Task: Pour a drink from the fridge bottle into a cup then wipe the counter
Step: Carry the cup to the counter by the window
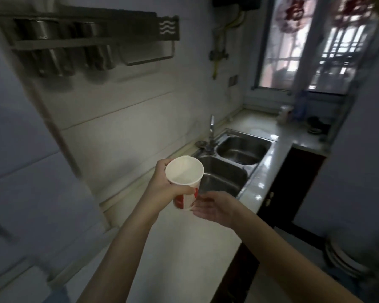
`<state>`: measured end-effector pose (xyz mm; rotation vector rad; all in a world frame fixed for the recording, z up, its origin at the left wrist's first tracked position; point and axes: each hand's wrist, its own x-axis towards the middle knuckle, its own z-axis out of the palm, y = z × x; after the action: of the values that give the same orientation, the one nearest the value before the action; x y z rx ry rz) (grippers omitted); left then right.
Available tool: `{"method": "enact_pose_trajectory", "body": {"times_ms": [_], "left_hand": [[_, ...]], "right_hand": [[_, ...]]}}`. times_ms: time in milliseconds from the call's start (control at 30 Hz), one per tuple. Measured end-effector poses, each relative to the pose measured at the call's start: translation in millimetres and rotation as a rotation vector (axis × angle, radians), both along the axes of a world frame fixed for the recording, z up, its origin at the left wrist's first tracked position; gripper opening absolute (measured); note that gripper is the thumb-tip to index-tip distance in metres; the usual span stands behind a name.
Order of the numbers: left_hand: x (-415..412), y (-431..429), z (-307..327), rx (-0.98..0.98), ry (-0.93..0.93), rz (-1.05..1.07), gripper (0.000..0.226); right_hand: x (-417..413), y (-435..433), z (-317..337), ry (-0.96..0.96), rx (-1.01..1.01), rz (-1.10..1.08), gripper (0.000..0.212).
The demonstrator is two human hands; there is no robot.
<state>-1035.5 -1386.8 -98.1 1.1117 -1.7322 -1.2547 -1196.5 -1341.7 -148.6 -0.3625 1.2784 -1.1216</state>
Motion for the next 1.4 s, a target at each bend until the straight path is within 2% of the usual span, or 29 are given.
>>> {"method": "enact_pose_trajectory", "body": {"times_ms": [333, 600, 933, 1400], "left_hand": [[-132, 2, 20, 0.007, 0.011, -0.255, 0.081], [-261, -5, 30, -0.017, 0.03, -0.31, 0.072], [-414, 1, 45, -0.053, 0.045, -0.351, 0.072], [-526, -8, 52, -0.07, -0.037, -0.416, 0.073]], "right_hand": [[-130, 37, 21, 0.017, 0.013, -0.227, 0.024], [-256, 44, 30, 0.045, 0.04, -0.293, 0.027], [-416, 55, 39, 0.071, 0.017, -0.292, 0.028], [-526, 43, 23, -0.022, -0.01, -0.328, 0.022]]}}
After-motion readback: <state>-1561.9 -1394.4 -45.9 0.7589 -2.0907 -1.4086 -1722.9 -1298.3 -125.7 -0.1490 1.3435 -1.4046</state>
